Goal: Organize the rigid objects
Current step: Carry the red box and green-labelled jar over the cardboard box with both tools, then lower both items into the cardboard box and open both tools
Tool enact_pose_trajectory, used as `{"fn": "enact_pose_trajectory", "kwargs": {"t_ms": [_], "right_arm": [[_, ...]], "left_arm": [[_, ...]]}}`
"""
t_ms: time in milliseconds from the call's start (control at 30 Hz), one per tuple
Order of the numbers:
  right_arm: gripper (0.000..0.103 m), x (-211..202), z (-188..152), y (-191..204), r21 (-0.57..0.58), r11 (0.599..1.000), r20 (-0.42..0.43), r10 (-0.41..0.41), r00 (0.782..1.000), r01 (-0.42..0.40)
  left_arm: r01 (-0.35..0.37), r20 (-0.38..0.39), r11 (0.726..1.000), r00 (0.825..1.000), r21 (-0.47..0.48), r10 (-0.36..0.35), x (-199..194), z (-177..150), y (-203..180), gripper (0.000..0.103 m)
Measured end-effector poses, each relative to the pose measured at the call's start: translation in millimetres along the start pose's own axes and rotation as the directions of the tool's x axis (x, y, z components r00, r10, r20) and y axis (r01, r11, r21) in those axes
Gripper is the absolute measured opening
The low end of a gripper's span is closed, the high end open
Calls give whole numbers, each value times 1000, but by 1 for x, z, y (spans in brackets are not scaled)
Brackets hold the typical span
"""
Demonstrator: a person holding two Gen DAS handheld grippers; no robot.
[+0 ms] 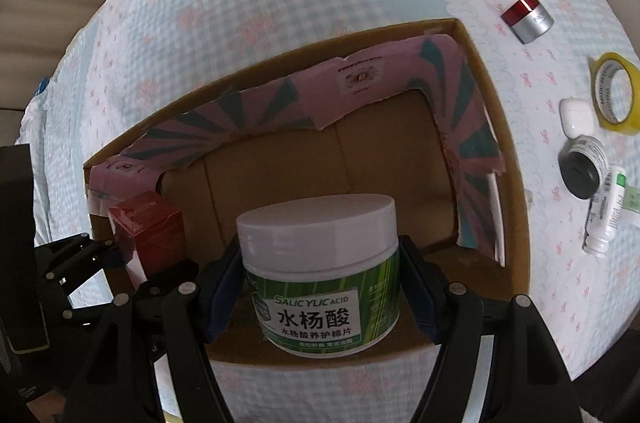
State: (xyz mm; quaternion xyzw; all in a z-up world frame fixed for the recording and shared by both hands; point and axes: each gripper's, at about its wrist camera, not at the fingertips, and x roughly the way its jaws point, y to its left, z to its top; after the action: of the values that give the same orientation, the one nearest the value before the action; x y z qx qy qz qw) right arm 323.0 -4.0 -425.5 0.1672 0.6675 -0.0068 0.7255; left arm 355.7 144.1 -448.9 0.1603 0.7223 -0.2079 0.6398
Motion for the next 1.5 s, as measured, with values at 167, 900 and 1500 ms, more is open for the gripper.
{"fn": "enact_pose_trajectory", "kwargs": {"t_ms": [167,900,1500], "right_arm": [[69,-4,10,-2,-4,1000,-6,19,1000,-19],[103,-81,-31,-1,-44,999,123,1,992,4],[103,-175,-140,-19,-5,1000,193,6,981,-6]], "left_arm": [[56,41,998,998,33,-57,-13,1,1,66],[61,202,995,978,-81,-44,-94,-83,-5,103],[145,468,975,883,-171,-49,-189,-210,-36,103]]}}
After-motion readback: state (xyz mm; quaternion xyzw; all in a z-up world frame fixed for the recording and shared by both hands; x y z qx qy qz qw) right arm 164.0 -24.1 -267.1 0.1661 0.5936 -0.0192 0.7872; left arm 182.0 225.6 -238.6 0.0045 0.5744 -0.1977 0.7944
